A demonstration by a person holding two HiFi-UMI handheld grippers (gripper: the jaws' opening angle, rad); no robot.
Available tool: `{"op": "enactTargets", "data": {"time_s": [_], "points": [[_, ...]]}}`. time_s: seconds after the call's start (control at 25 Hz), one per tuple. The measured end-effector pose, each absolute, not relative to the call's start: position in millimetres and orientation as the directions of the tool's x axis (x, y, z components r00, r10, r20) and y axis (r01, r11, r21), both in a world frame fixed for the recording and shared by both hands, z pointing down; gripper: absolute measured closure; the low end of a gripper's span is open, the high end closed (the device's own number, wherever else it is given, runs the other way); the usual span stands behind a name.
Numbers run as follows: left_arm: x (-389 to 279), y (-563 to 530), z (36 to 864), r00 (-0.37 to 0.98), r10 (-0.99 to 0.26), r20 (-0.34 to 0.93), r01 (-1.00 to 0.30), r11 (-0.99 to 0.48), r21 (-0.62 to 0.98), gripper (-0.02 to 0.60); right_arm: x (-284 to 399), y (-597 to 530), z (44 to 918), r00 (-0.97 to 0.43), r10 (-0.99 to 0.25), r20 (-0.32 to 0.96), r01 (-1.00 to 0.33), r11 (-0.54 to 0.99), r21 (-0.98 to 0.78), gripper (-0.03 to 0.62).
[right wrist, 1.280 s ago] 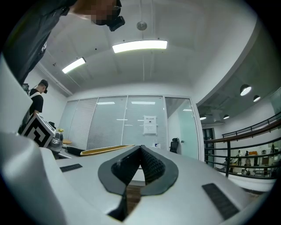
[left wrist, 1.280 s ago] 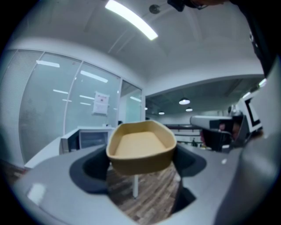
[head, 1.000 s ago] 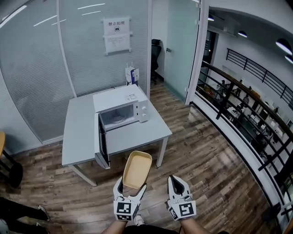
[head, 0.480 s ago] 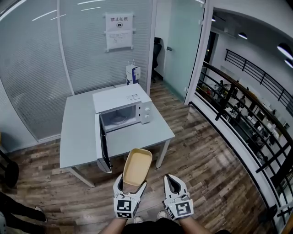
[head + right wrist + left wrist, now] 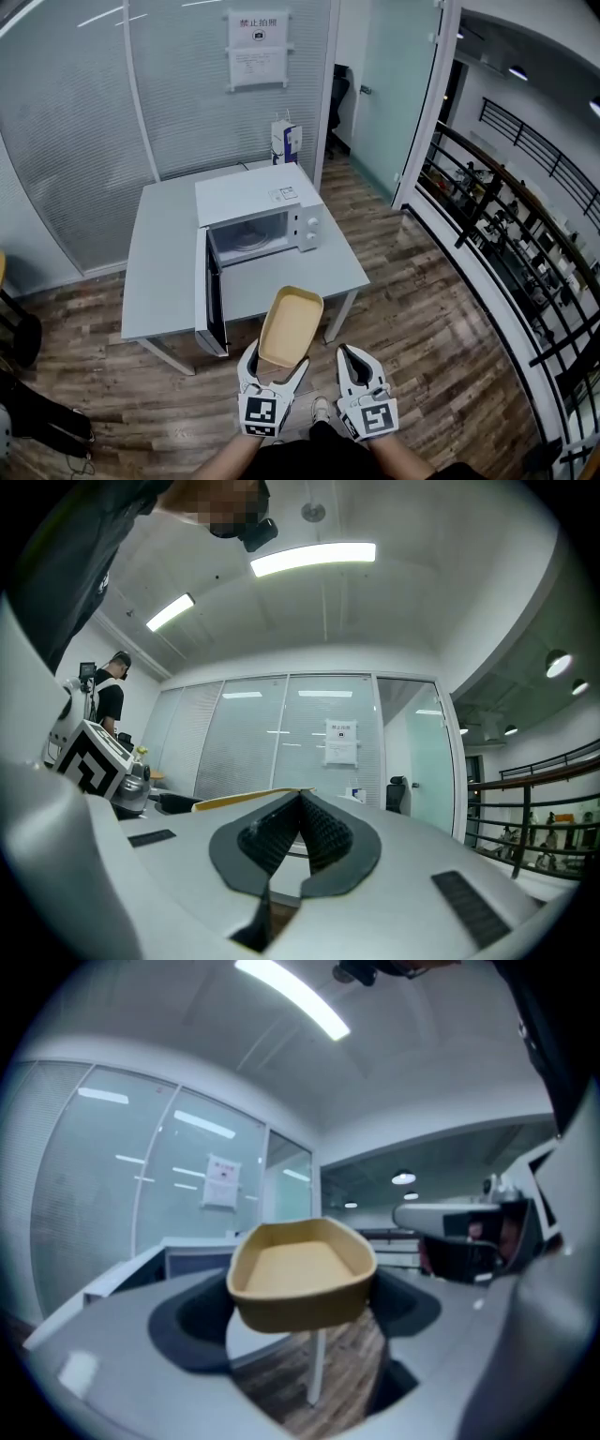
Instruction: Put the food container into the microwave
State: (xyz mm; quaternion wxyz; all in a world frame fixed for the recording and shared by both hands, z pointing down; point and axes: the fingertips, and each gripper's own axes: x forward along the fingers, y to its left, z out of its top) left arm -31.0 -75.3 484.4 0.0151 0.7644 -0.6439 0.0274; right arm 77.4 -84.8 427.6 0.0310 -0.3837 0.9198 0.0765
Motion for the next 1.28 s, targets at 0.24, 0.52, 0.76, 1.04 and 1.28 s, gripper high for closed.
{"op": "enactTargets", "data": {"time_s": [0.24, 0.52, 0.76, 1.04, 1.28], "points": [[-34.2, -126.6, 484.9, 0.127, -0.99, 0.062, -0.992, -0.128, -0.005, 0.13, 75.7, -144.9, 433.2, -0.72, -0.685, -0.111, -0.693, 0.714, 0.093, 0.595], [-36.0, -170.0, 491.2, 0.065, -0.995, 0.08, -0.998, -0.066, -0.01, 0.13, 79.8, -208.2, 434.6, -0.739, -0.663, -0.115, -0.672, 0.736, 0.081, 0.595], [-35.3, -197.5, 492.9, 0.005, -0.996, 0.088, -1.0, -0.005, -0.009, 0.13, 78.4, -244.5, 436.5, -0.779, -0.616, -0.116, -0.625, 0.777, 0.072, 0.595], [-34.3, -213.3, 493.1, -0.081, -0.991, 0.102, -0.997, 0.079, -0.019, 0.13, 77.8, -275.3, 441.1, -0.826, -0.553, -0.108, -0.56, 0.826, 0.056, 0.595], [-42.9, -212.4, 498.4, -0.135, -0.983, 0.125, -0.991, 0.132, -0.034, 0.13, 71.6, -286.3, 440.6, -0.85, -0.516, -0.111, -0.523, 0.851, 0.046, 0.595]]}}
